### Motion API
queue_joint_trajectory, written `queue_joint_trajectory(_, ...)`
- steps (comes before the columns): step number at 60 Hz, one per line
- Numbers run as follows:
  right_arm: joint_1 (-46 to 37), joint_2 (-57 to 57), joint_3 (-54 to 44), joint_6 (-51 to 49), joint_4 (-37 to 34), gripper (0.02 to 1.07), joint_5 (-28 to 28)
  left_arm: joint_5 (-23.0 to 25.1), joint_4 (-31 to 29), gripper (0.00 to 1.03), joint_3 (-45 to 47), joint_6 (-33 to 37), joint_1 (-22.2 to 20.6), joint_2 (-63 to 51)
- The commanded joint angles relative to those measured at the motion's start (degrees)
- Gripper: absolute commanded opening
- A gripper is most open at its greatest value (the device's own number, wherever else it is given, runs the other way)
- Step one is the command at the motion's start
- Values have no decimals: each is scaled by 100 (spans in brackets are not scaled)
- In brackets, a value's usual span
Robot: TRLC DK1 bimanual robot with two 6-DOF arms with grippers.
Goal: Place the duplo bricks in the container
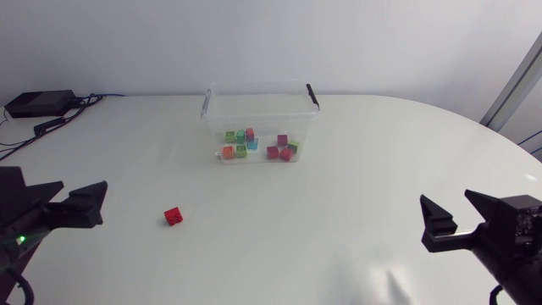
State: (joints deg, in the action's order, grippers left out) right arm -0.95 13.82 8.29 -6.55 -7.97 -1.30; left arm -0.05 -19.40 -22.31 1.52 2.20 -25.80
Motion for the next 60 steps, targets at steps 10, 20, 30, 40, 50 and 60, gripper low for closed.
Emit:
queue_joint_trajectory(10,34,1263,884,-163,-636,103,-239,-21,-1031,99,-1109,77,141,-1955)
queue_joint_trajectory(20,60,2151,1403,-189,-1102,103,-283,-21,-1286,99,-1197,261,141,-2693)
queue_joint_trajectory(30,60,2203,1341,-216,-1111,103,-265,-205,-1163,99,-1197,815,53,-3036)
queue_joint_trajectory(40,51,2186,1254,-224,-1111,103,-222,-302,-1558,99,-1637,2195,-378,-3994)
queue_joint_trajectory(50,25,2203,1210,-295,-1102,103,-195,-302,-1488,99,-1399,2511,-1143,-4354)
queue_joint_trajectory(60,25,2309,1174,-312,-1067,103,-204,-302,-1145,99,-1514,2696,-1731,-4934)
